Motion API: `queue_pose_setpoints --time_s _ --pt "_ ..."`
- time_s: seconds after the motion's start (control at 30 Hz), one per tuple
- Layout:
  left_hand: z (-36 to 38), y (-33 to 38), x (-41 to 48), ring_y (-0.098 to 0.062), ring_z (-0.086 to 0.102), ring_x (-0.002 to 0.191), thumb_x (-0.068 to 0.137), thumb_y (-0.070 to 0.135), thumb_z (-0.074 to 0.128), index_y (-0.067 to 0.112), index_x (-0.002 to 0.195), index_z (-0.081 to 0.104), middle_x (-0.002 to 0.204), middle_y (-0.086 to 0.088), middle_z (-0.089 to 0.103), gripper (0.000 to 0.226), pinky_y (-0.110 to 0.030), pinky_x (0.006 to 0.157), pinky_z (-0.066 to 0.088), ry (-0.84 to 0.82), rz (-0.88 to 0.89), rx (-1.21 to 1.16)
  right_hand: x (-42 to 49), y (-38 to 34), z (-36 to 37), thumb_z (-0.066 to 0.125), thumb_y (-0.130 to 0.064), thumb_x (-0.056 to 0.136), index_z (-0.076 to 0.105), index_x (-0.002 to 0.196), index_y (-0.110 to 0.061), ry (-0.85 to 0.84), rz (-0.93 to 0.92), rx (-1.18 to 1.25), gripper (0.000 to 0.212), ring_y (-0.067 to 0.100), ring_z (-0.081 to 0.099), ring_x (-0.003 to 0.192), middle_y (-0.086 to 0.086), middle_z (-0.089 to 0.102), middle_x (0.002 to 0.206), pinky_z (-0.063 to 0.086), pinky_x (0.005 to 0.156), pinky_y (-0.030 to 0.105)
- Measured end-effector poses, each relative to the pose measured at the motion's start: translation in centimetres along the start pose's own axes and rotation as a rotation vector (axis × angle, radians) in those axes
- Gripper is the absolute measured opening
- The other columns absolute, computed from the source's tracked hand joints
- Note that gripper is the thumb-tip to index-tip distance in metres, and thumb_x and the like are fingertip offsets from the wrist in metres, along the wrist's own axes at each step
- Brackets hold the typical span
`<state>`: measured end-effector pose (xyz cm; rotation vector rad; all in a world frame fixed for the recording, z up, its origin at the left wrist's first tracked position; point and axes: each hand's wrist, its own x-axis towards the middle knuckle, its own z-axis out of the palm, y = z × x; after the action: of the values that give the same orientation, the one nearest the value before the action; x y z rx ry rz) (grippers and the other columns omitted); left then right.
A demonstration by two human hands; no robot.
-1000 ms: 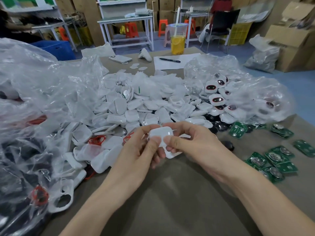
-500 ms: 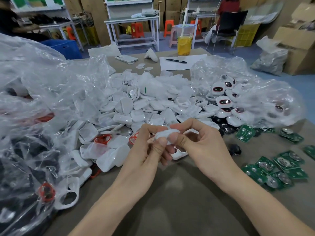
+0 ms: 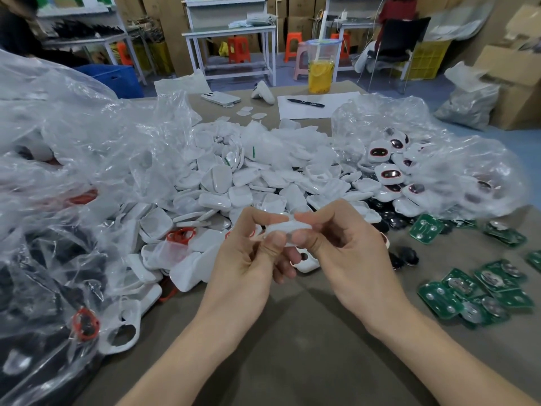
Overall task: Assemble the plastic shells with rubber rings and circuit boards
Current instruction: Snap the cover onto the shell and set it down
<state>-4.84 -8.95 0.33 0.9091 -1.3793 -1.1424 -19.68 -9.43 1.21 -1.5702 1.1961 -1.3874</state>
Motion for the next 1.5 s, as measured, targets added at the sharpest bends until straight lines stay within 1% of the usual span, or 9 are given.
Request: queue_pose_setpoints --time_s 0.23,0.37,0.53,0.7,0.83,0.93,1.13,1.27,1.5 --pt "-0.1 0.2 0.2 -0.016 0.055 0.054 0.104 0.017 0.051 0.03 0.091 0.061 0.062 -0.005 0.064 0.021 -0.024 0.052 0.047 0.071 -0.016 0.066 0.1 -0.2 -0.3 0.077 -0.036 0.078 0.069 0.094 -0.038 -0.1 0.089 0.134 0.019 0.024 0.067 0.083 -0.006 0.074 0.093 0.05 0.071 0.021" --pt "-0.1 0.0 0.0 -0.009 0.057 0.056 0.105 0.02 0.051 0.037 0.089 0.061 0.064 0.002 0.066 0.025 -0.019 0.053 0.046 0.093 -0.002 0.191 0.3 0.0 -0.3 0.081 -0.028 0.083 0.069 0.087 -0.042 -0.106 0.104 0.118 0.018 0.029 0.07 0.087 -0.008 0.075 0.099 0.055 0.078 0.035" --pt "0.0 -0.5 0.1 -0.008 0.059 0.06 0.107 0.028 0.044 0.042 0.095 0.057 0.069 0.003 0.067 0.022 -0.022 0.057 0.049 0.078 0.038 0.289 0.3 0.3 -0.2 0.078 -0.03 0.082 0.069 0.086 -0.04 -0.091 0.08 0.112 0.015 0.017 0.07 0.08 -0.012 0.074 0.091 0.053 0.07 0.02" --pt "-0.8 -0.3 0.0 -0.002 0.069 0.081 0.1 0.026 0.052 0.055 0.103 0.051 0.086 0.018 0.072 0.029 -0.011 0.069 0.047 0.023 0.131 0.485 0.8 0.4 -0.8 0.075 -0.02 0.08 0.069 0.086 -0.039 -0.128 0.083 0.229 0.021 0.003 0.068 0.08 -0.017 0.072 0.099 0.048 0.068 0.015" --pt "-1.2 0.0 0.3 0.004 0.065 0.097 0.096 0.02 0.064 0.057 0.099 0.057 0.104 0.029 0.067 0.038 -0.008 0.077 0.046 0.076 0.154 0.546 1.1 0.5 -1.2 0.078 -0.039 0.077 0.072 0.099 -0.041 -0.254 0.135 0.259 0.022 0.009 0.072 0.094 -0.012 0.074 0.108 0.05 0.074 0.014" --pt "-1.2 0.4 -0.1 0.004 0.062 0.104 0.097 0.017 0.062 0.059 0.1 0.055 0.119 0.032 0.061 0.042 -0.012 0.077 0.047 0.004 0.183 0.629 1.2 0.8 -1.3 0.075 -0.03 0.081 0.073 0.097 -0.039 -0.23 0.157 0.314 0.019 0.011 0.073 0.086 -0.008 0.075 0.102 0.054 0.077 0.019" --pt "-0.7 0.6 -0.2 -0.007 0.067 0.092 0.097 0.036 0.06 0.046 0.105 0.056 0.101 0.018 0.069 0.013 -0.025 0.08 0.051 0.016 -0.001 0.301 1.6 1.0 -1.5 0.079 -0.036 0.074 0.073 0.105 -0.041 -0.15 0.187 0.271 0.032 0.011 0.067 0.081 -0.005 0.076 0.1 0.056 0.077 0.027" --pt "-0.8 1.2 0.4 -0.005 0.068 0.076 0.098 0.023 0.061 0.03 0.112 0.063 0.093 0.011 0.073 0.016 -0.013 0.07 0.052 0.035 -0.085 0.145 1.5 0.7 -1.4 0.08 -0.049 0.07 0.078 0.101 -0.038 -0.123 0.157 0.288 0.033 0.01 0.061 0.073 0.0 0.077 0.095 0.054 0.071 0.021" --pt "-1.0 1.1 0.5 -0.012 0.061 0.07 0.099 0.032 0.058 0.028 0.105 0.074 0.1 0.004 0.074 0.017 -0.033 0.081 0.053 -0.042 -0.192 0.106 1.3 0.6 -1.4 0.074 -0.037 0.077 0.077 0.107 -0.032 -0.168 0.163 0.316 0.03 0.012 0.06 0.06 -0.003 0.069 0.074 0.052 0.062 0.018"
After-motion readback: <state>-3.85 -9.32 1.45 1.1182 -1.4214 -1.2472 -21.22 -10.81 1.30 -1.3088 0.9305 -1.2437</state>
